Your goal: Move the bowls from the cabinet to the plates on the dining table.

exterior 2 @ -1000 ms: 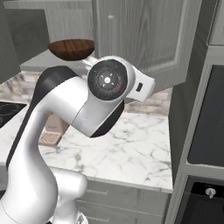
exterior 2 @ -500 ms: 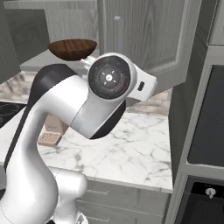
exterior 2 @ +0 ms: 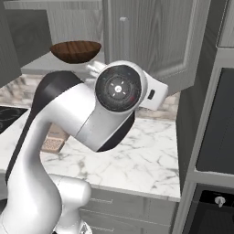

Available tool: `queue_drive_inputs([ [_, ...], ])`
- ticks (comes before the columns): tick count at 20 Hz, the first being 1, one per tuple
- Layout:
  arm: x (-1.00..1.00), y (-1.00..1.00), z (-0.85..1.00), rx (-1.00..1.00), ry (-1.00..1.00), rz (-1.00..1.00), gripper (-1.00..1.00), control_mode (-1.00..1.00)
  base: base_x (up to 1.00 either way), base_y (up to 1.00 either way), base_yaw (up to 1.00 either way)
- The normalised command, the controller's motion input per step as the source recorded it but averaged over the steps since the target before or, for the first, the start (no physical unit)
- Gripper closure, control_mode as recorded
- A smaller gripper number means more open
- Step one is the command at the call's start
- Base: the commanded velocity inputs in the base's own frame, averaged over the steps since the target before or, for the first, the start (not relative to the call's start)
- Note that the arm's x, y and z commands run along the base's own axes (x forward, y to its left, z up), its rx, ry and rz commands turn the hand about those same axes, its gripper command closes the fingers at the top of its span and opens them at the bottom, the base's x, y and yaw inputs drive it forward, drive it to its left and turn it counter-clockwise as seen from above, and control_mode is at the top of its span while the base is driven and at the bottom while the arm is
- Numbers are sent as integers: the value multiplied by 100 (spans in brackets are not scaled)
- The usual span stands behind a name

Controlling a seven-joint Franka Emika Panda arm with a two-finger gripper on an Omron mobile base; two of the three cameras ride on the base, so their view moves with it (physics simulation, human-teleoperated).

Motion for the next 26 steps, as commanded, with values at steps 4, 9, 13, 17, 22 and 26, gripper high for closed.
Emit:
queue_drive_inputs([
  [4,-77,0,32,0,-7,0,-100,-100,0,0,0],
  [9,-81,7,31,0,-5,0,-100,-100,0,0,0],
  [13,-59,42,10,-2,0,0,-100,-100,0,0,0],
  [17,-43,58,0,-7,1,0,-100,-100,0,0,0],
  [22,-35,59,0,-11,3,-4,-100,-100,0,0,0],
  [26,-16,62,0,-14,4,-5,-100,-100,0,0,0],
])
